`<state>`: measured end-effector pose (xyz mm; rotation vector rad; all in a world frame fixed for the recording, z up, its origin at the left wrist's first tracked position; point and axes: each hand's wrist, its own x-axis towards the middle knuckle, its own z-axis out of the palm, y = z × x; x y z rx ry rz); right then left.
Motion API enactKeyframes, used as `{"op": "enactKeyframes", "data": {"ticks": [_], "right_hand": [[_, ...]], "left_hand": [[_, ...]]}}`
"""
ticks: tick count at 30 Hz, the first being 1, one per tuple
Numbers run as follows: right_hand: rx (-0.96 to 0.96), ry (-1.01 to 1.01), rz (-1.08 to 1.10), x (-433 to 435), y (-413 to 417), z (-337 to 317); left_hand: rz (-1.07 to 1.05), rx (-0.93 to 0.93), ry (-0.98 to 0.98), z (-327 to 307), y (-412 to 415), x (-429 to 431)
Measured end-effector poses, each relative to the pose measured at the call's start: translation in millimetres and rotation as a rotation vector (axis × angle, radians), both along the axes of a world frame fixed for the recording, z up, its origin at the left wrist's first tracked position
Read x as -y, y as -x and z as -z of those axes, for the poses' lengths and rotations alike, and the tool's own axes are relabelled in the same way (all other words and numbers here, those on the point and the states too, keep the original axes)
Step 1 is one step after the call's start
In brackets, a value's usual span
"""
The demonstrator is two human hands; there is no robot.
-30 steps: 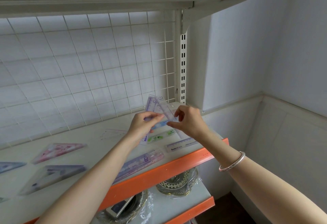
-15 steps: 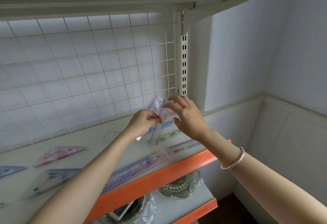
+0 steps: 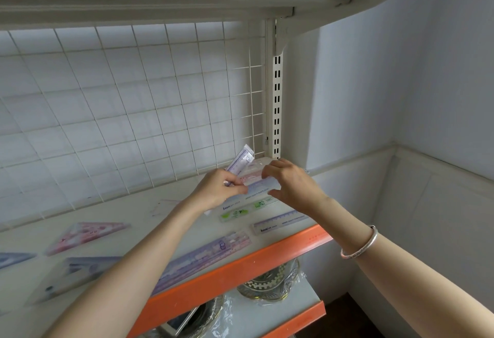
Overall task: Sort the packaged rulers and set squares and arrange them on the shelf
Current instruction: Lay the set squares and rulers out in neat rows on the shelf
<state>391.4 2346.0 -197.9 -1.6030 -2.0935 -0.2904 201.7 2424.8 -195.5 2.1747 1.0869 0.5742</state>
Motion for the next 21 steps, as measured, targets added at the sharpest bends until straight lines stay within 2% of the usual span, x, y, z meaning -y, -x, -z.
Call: {"op": "enactKeyframes", "data": {"ticks": [8, 21], "right_hand": [[-0.057, 0.194, -0.062, 16.7, -9.2, 0.3], [-0.112, 0.561, 0.053, 20.8, -37.2, 5.6]], "left_hand": [[0.024, -0.018, 0.093, 7.6, -18.8, 8.0], [-0.002, 0.083, 0.183, 6.2, -20.1, 22.0]]}}
